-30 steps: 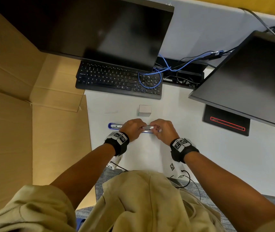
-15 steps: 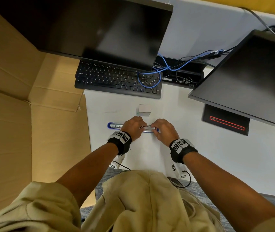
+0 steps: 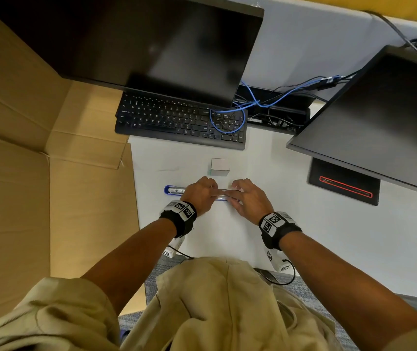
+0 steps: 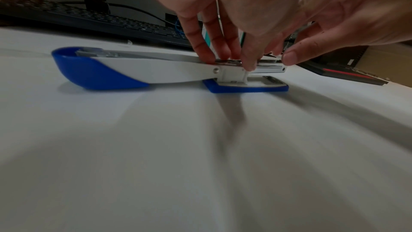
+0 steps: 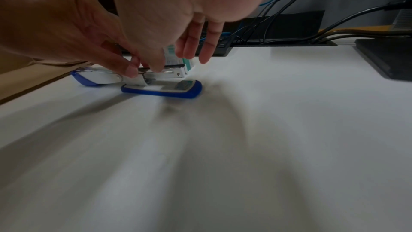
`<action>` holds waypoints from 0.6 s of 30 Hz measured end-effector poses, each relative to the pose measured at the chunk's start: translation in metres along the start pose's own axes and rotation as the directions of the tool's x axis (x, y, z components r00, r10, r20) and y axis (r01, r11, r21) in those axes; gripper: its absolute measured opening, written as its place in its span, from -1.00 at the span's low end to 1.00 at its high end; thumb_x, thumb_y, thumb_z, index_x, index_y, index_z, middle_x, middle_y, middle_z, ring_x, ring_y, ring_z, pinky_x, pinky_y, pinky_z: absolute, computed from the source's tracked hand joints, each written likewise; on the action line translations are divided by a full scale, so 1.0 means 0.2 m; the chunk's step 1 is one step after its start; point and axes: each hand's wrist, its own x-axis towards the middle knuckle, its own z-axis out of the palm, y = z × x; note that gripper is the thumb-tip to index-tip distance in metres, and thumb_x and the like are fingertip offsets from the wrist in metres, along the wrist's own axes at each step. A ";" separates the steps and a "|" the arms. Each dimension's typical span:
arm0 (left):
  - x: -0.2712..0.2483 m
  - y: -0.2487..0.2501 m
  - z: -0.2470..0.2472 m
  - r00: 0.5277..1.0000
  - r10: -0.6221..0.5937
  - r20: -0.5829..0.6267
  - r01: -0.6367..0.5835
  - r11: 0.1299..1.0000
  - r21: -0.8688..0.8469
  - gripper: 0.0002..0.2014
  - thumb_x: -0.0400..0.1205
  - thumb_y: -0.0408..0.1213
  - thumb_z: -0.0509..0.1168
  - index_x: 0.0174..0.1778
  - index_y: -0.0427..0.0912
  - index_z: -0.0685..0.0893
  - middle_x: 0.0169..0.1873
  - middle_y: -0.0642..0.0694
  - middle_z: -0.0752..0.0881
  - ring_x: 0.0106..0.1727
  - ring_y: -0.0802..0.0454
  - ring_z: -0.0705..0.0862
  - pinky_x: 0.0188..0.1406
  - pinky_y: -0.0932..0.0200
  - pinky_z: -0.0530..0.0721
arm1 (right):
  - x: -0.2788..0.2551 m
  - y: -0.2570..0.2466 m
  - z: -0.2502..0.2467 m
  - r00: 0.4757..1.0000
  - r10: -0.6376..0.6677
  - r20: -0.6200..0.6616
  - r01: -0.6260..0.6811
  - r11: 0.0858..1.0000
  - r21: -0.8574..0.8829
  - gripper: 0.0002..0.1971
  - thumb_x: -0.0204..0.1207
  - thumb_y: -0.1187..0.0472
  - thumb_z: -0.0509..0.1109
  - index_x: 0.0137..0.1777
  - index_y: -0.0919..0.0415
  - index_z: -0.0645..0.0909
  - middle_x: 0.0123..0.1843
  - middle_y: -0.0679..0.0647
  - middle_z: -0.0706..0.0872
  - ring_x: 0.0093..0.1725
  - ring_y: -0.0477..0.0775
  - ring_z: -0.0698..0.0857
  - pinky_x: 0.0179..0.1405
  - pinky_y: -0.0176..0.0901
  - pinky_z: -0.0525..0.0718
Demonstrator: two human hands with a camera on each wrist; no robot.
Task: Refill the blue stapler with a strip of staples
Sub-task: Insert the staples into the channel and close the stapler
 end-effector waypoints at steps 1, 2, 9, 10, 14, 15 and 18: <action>0.00 0.00 0.00 1.000 -0.014 0.017 0.015 1.000 -0.004 -0.79 0.61 -0.27 0.33 0.12 -0.15 0.77 0.07 -0.18 0.72 -0.02 -0.23 0.72 -0.16 0.00 0.70 | 0.01 -0.01 0.01 1.000 -0.012 0.007 0.012 1.000 0.001 -0.81 0.46 0.22 0.53 0.06 0.09 0.80 0.07 0.16 0.73 0.00 0.22 0.69 -0.22 -0.08 0.74; 0.00 0.00 -0.01 0.999 -0.021 0.030 0.021 1.000 -0.003 -0.79 0.61 -0.28 0.33 0.12 -0.16 0.77 0.08 -0.18 0.71 0.00 -0.23 0.72 -0.13 0.00 0.71 | 0.01 -0.01 0.01 1.000 -0.022 0.014 0.022 1.000 0.000 -0.80 0.46 0.23 0.52 0.07 0.09 0.80 0.10 0.17 0.73 0.03 0.23 0.69 -0.17 -0.05 0.75; -0.01 -0.01 -0.03 1.000 0.004 0.017 -0.005 1.000 0.029 -0.83 0.60 -0.30 0.36 0.04 -0.16 0.82 0.09 -0.14 0.73 0.04 -0.17 0.69 -0.09 -0.04 0.73 | 0.04 -0.03 0.05 0.996 -0.045 0.076 0.051 0.996 -0.071 -0.76 0.45 0.24 0.51 0.11 0.08 0.79 0.16 0.21 0.74 0.10 0.29 0.70 -0.04 0.07 0.75; -0.01 -0.01 -0.03 1.000 0.002 0.019 -0.002 1.000 0.027 -0.83 0.61 -0.30 0.35 0.04 -0.16 0.82 0.09 -0.12 0.73 0.04 -0.16 0.69 -0.10 -0.04 0.73 | 0.04 -0.03 0.05 0.996 -0.051 0.075 0.058 0.995 -0.084 -0.75 0.43 0.25 0.52 0.11 0.07 0.79 0.15 0.20 0.75 0.07 0.29 0.71 -0.08 0.07 0.75; -0.01 -0.01 -0.04 1.000 0.007 0.009 -0.007 1.000 0.013 -0.83 0.61 -0.31 0.35 0.02 -0.17 0.83 0.06 -0.10 0.76 0.06 -0.13 0.67 -0.12 -0.04 0.72 | 0.01 0.01 0.03 0.991 -0.091 0.100 0.105 0.984 -0.142 -0.68 0.39 0.27 0.54 0.15 0.05 0.76 0.08 0.19 0.77 -0.05 0.28 0.72 -0.24 0.00 0.72; -0.01 -0.01 -0.04 1.000 0.008 0.007 -0.008 1.000 0.014 -0.83 0.60 -0.31 0.35 0.02 -0.17 0.83 0.05 -0.10 0.76 0.06 -0.13 0.67 -0.13 -0.02 0.72 | -0.01 0.03 0.03 0.991 -0.089 0.101 0.104 0.984 -0.147 -0.66 0.39 0.27 0.53 0.18 0.05 0.75 0.09 0.20 0.77 -0.04 0.28 0.72 -0.24 0.00 0.72; -0.01 -0.01 -0.04 1.000 0.024 -0.018 -0.023 1.000 0.014 -0.84 0.59 -0.31 0.38 0.01 -0.18 0.83 0.02 -0.11 0.77 0.03 -0.12 0.68 -0.18 0.04 0.65 | -0.05 0.08 0.03 0.994 -0.064 0.091 0.076 0.988 -0.137 -0.66 0.41 0.29 0.52 0.19 0.09 0.74 0.08 0.20 0.77 -0.05 0.30 0.72 -0.25 0.03 0.74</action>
